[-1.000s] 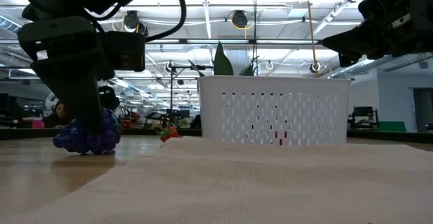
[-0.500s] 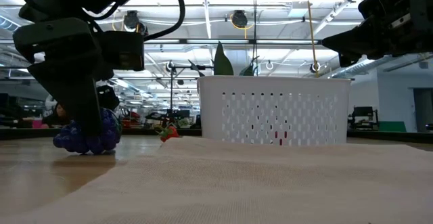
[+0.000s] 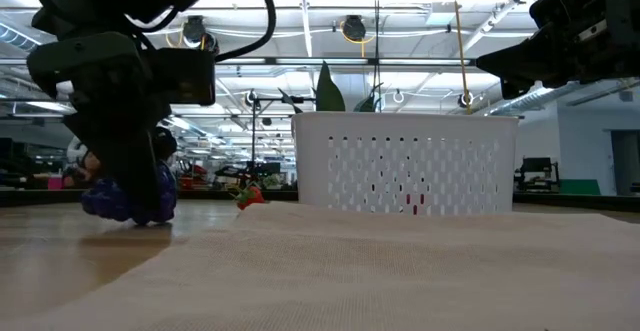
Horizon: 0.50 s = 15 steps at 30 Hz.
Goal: Pick and placing Produce into tupperware
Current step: Put the grapes into the basket
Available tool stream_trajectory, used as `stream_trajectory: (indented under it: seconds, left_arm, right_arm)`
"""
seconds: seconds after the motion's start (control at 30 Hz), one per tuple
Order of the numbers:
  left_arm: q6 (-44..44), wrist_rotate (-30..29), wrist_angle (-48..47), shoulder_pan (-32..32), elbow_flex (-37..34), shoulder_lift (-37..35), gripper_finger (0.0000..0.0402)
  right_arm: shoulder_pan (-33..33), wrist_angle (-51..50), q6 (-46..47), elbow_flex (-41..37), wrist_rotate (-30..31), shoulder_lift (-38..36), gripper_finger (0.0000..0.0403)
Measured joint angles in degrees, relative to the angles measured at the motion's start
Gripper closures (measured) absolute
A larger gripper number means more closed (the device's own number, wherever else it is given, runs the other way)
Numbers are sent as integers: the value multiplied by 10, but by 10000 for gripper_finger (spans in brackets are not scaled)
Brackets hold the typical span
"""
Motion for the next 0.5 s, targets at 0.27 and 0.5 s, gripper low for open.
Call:
stream_trajectory:
  seconds: [0.27,0.5]
  left_arm:
    - [33,3,-19,0,-2,-42,221]
    - [53,-1,-62,14,-1,-81,219]
  right_arm:
    - [0,0,0,0,0,0,403]
    - [0,0,-2,0,0,1,403]
